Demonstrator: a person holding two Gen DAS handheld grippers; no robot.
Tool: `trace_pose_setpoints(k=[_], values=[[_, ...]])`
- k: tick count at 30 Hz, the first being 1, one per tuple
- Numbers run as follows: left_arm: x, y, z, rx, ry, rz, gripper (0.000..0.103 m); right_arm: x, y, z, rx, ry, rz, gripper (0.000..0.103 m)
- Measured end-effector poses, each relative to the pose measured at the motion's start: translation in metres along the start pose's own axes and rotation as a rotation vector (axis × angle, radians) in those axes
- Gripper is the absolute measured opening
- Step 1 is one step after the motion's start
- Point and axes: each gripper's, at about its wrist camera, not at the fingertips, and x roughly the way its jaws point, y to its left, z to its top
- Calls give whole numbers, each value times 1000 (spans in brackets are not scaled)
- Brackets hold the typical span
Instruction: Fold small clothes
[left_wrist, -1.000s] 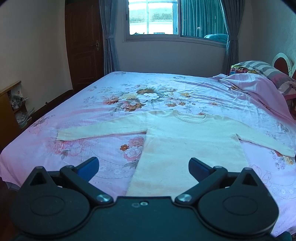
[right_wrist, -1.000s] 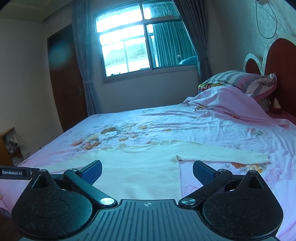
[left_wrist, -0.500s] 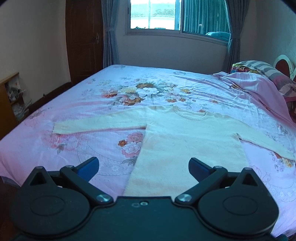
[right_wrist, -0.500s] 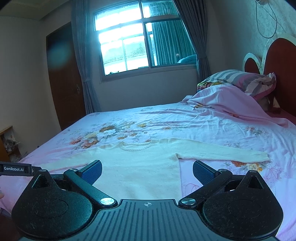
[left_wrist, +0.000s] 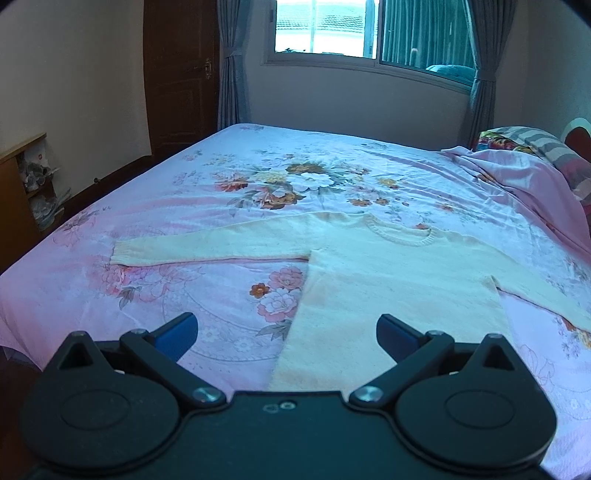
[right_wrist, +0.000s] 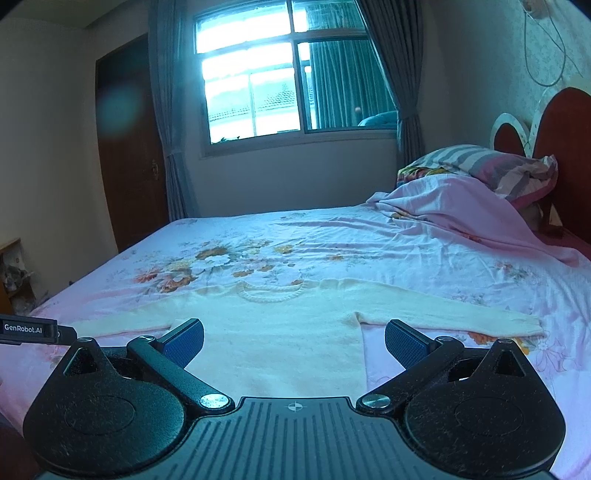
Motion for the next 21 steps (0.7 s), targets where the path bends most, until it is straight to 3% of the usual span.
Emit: trace_pose_setpoints(k=[21], values=[[69, 42, 20, -27, 63, 93, 101, 66, 32, 11, -44, 45, 42, 103]])
